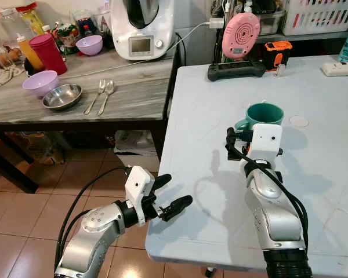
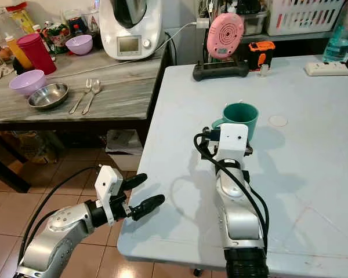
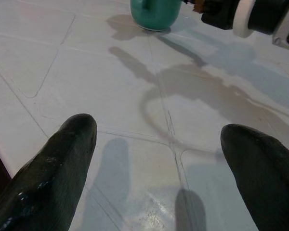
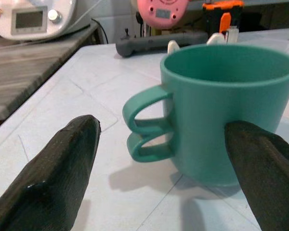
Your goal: Setting the table
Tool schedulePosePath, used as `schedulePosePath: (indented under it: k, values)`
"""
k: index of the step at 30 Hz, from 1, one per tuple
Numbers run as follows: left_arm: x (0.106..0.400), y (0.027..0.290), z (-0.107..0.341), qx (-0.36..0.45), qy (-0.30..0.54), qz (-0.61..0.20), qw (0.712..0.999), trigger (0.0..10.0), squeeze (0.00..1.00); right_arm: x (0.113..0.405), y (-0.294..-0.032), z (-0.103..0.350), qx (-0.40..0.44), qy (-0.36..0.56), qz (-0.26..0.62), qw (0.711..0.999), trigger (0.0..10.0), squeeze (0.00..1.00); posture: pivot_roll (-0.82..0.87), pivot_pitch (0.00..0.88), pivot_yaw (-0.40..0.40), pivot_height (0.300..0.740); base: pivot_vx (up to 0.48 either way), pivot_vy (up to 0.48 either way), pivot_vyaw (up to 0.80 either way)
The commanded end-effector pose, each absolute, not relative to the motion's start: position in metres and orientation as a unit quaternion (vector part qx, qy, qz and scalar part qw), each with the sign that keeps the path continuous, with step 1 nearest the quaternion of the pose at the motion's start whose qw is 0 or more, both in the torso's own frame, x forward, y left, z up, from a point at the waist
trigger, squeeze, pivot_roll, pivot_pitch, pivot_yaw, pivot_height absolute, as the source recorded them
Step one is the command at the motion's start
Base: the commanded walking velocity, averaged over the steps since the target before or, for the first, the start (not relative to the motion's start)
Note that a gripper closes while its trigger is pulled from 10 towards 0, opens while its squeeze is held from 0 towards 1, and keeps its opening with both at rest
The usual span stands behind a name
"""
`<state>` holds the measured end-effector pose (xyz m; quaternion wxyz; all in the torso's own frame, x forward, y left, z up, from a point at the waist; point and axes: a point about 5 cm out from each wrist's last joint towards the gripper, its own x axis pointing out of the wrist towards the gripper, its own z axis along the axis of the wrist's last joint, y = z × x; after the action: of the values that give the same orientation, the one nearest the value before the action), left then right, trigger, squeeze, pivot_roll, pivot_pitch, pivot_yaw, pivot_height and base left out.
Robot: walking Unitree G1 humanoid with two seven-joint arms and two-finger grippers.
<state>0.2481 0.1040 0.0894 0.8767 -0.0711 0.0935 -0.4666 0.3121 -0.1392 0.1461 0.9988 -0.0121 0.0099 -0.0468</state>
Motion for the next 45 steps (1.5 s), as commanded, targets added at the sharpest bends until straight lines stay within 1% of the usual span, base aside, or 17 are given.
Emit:
schedulePosePath:
  k: [1,5,6,9,11,17,18,19,21,24,29,36,37,42,45]
  values:
    - [0.247,0.108,0.091,-0.063,0.095,-0.467,0.877,10.0,0.0,0.314,-0.136,0.149,-0.006,0.004,-0.041,0.999,10.0,0.0,-0.28,0.051,0.14,0.74,0.0,0.0,0.0]
    - [0.247,0.108,0.091,-0.063,0.095,-0.465,0.878,10.0,0.0,0.312,-0.141,0.147,-0.009,0.005,-0.049,0.999,10.0,0.0,-0.28,0.05,0.141,0.74,0.0,0.0,0.0]
    - [0.247,0.108,0.091,-0.063,0.095,-0.464,0.878,10.0,0.0,0.308,-0.147,0.145,-0.01,0.007,-0.061,0.998,10.0,0.0,-0.28,0.049,0.142,0.74,0.0,0.0,0.0]
    - [0.247,0.108,0.09,-0.063,0.095,-0.463,0.879,10.0,0.0,0.303,-0.155,0.142,-0.009,0.009,-0.074,0.997,10.0,0.0,-0.28,0.049,0.143,0.74,0.0,0.0,0.0]
    - [0.248,0.108,0.09,-0.062,0.095,-0.462,0.879,10.0,0.0,0.296,-0.168,0.138,-0.015,0.016,-0.095,0.995,10.0,0.0,-0.29,0.049,0.144,0.74,0.0,0.0,0.0]
    - [0.248,0.108,0.09,-0.061,0.095,-0.463,0.879,10.0,0.0,0.287,-0.187,0.134,-0.023,0.023,-0.124,0.992,10.0,0.0,-0.29,0.049,0.149,0.74,0.0,0.0,0.0]
    - [0.249,0.108,0.09,-0.061,0.095,-0.463,0.879,10.0,0.0,0.283,-0.194,0.133,-0.028,0.025,-0.134,0.99,10.0,0.0,-0.3,0.05,0.153,0.74,0.0,0.0,0.0]
    - [0.249,0.108,0.09,-0.061,0.095,-0.463,0.879,10.0,0.0,0.283,-0.194,0.133,-0.028,0.025,-0.134,0.99,10.0,0.0,-0.3,0.05,0.153,0.74,0.0,0.0,0.0]
    - [0.249,0.108,0.09,-0.06,0.095,-0.464,0.879,10.0,0.0,0.278,-0.204,0.131,-0.034,0.028,-0.147,0.988,10.0,0.0,-0.3,0.049,0.158,0.74,0.0,0.0,0.0]
    - [0.25,0.108,0.09,-0.059,0.096,-0.465,0.878,10.0,0.0,0.277,-0.207,0.13,-0.034,0.03,-0.149,0.988,10.0,0.0,-0.3,0.048,0.161,0.74,0.0,0.0,0.0]
    - [0.251,0.107,0.091,-0.055,0.095,-0.465,0.879,10.0,0.0,0.283,-0.196,0.134,-0.024,0.028,-0.129,0.991,10.0,0.0,-0.3,0.047,0.164,0.74,0.0,0.0,0.0]
    - [0.25,0.107,0.092,-0.052,0.094,-0.463,0.88,10.0,0.0,0.296,-0.158,0.139,-0.006,0.024,-0.051,0.998,10.0,0.0,-0.29,0.053,0.155,0.74,0.0,0.0,0.0]
    - [0.25,0.107,0.092,-0.052,0.094,-0.462,0.88,10.0,0.0,0.298,-0.149,0.14,-0.005,0.023,-0.034,0.999,10.0,0.0,-0.29,0.053,0.151,0.74,0.0,0.0,0.0]
    - [0.248,0.107,0.092,-0.054,0.095,-0.459,0.882,10.0,0.0,0.302,-0.128,0.143,-0.002,0.02,0.001,1.0,10.0,0.0,-0.28,0.053,0.143,0.74,0.0,0.0,0.0]
    - [0.248,0.107,0.091,-0.055,0.095,-0.457,0.882,10.0,0.0,0.303,-0.122,0.145,-0.003,0.018,0.007,1.0,10.0,0.0,-0.28,0.051,0.141,0.74,0.0,0.0,0.0]
